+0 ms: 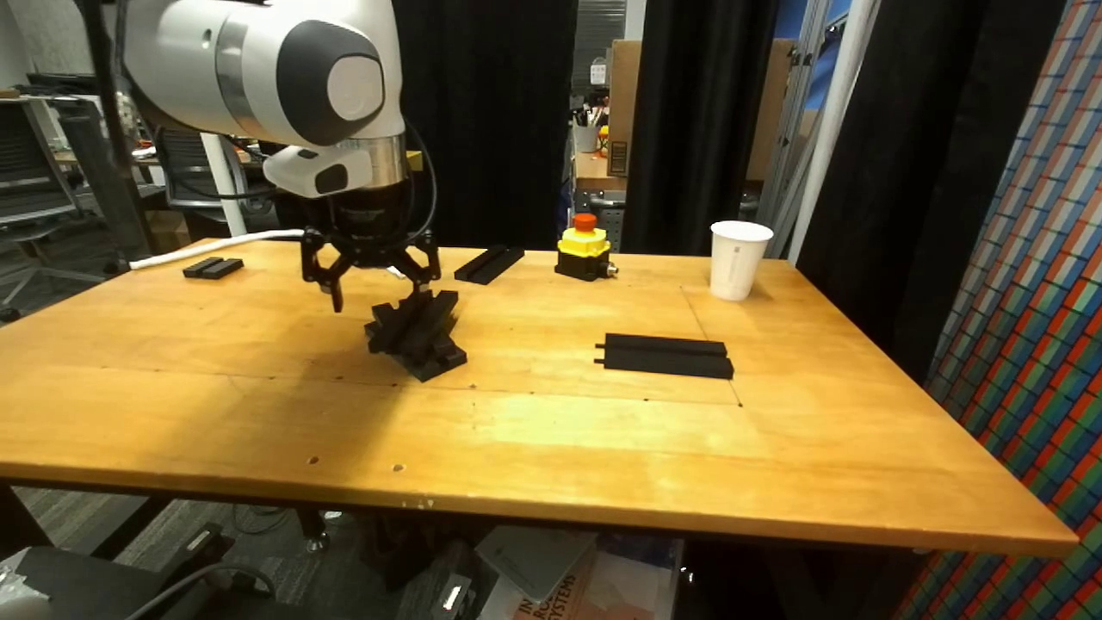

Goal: Put the black objects in a line

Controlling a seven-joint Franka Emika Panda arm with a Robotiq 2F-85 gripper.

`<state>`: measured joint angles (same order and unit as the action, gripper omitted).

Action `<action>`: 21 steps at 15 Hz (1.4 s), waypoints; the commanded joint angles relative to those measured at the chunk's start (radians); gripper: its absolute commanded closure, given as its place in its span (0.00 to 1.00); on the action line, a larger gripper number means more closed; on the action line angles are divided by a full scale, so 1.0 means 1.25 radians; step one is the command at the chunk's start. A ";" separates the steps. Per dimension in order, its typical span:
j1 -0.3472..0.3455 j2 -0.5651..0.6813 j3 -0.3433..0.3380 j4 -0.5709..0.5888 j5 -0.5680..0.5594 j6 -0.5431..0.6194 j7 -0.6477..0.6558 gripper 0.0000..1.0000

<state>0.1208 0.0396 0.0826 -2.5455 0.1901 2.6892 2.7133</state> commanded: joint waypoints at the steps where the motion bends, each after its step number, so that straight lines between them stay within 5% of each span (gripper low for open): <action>1: 0.000 0.007 0.006 0.008 0.031 -0.005 0.029 0.00; 3: -0.004 0.011 0.000 0.002 0.030 0.000 0.027 0.00; 4: 0.042 0.011 -0.054 -0.002 0.028 0.000 0.027 0.00; 14: 0.228 0.062 -0.262 0.040 0.026 0.000 0.030 0.00; 21: 0.452 0.114 -0.473 0.094 0.047 -0.017 0.027 0.00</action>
<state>0.5496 0.1360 -0.3883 -2.4776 0.2188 2.6892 2.7135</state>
